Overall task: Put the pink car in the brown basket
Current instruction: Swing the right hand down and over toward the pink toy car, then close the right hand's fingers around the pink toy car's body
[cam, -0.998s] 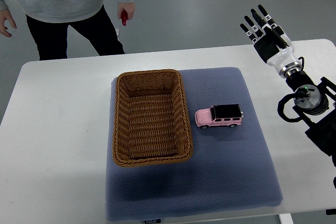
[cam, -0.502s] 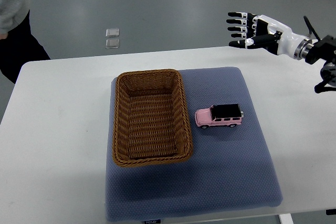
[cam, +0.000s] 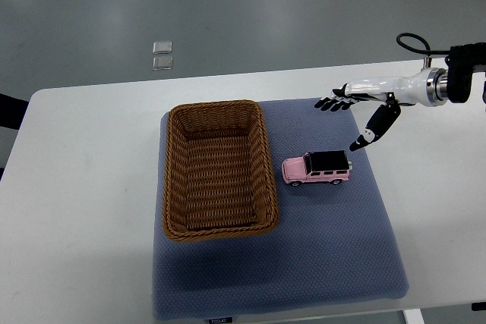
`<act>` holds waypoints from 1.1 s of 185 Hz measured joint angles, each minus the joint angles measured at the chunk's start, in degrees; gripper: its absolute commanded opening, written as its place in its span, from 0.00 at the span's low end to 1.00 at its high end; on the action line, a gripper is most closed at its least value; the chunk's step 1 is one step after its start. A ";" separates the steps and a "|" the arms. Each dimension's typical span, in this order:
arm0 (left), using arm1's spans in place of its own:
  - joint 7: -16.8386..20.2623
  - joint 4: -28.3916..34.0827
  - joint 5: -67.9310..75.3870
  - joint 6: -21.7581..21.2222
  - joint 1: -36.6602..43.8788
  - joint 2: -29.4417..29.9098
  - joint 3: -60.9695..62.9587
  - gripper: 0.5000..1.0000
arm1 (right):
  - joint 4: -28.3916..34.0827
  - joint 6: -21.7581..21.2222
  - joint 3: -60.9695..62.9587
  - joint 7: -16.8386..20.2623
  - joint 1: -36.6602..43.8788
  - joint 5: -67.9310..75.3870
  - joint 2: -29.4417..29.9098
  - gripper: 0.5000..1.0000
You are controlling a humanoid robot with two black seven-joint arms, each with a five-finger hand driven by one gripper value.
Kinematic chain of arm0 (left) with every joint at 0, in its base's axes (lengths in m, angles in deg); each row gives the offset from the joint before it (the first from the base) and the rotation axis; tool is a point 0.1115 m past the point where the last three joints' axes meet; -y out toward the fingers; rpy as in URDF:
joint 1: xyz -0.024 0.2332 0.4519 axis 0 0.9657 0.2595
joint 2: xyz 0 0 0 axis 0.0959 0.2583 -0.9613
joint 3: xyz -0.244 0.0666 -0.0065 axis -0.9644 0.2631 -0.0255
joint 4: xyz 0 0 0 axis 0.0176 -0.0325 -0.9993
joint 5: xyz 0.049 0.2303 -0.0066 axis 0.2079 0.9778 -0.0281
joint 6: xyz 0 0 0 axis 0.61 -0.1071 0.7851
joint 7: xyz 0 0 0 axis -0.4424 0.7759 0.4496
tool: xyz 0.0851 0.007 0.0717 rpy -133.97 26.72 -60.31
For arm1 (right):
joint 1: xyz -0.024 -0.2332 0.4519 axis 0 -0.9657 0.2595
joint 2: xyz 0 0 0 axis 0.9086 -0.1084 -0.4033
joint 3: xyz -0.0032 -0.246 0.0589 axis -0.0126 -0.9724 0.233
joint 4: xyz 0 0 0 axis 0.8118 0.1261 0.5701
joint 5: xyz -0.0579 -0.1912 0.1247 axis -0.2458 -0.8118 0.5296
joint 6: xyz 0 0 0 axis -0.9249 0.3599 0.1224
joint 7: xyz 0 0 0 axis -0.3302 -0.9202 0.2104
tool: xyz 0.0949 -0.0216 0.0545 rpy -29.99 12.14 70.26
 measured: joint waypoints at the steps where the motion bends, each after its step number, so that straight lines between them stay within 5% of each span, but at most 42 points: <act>1: 0.00 0.00 0.00 0.00 0.00 0.00 0.00 1.00 | 0.00 0.15 0.00 0.00 -0.11 0.00 0.05 0.83; 168: 0.00 0.53 -0.10 0.00 0.01 0.00 -0.01 1.00 | -2.66 11.79 0.25 -0.19 -11.86 -1.09 8.36 0.79; 204: 0.00 0.59 -0.08 0.00 0.00 0.00 -0.14 1.00 | -2.71 11.83 0.25 -0.40 -12.04 -1.16 8.47 0.50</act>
